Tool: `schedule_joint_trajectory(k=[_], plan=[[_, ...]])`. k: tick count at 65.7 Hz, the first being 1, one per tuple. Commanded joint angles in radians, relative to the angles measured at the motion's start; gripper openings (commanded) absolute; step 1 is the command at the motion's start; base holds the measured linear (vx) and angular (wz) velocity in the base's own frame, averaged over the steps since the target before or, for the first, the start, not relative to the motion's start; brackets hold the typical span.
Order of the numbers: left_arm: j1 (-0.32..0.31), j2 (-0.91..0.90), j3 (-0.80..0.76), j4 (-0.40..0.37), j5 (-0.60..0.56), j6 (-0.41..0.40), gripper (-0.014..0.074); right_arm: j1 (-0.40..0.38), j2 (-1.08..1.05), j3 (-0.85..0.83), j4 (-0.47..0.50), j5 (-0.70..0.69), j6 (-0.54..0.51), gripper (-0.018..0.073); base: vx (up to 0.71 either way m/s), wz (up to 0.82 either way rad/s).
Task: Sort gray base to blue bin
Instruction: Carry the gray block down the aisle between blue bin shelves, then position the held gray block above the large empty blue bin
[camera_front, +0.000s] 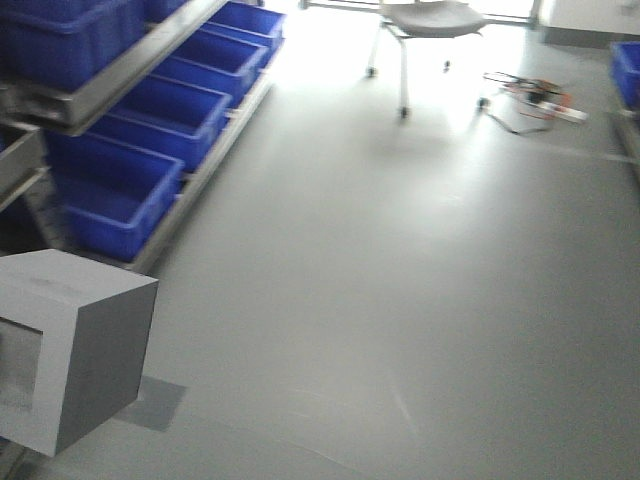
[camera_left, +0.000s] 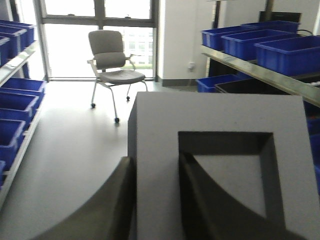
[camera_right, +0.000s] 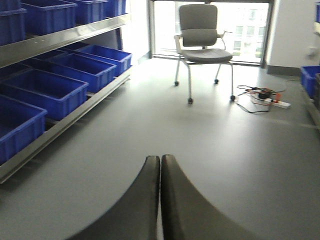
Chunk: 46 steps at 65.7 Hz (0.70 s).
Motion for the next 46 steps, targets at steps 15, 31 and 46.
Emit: schedule_joint_trajectory(k=[15, 31, 46], plan=[[-0.006, 0.009, -0.029, -0.008, -0.106, -0.006, -0.0006, -0.005, -0.012, 0.014, -0.006, -0.074, -0.005, -0.0009, 0.28, 0.84], [-0.006, 0.009, -0.029, -0.008, -0.106, -0.006, -0.0006, -0.005, -0.012, 0.014, -0.006, -0.074, -0.005, -0.0009, 0.26, 0.83], [-0.006, 0.009, -0.029, -0.008, -0.106, -0.006, -0.0006, -0.005, -0.012, 0.014, -0.006, -0.074, -0.005, -0.0009, 0.23, 0.77]])
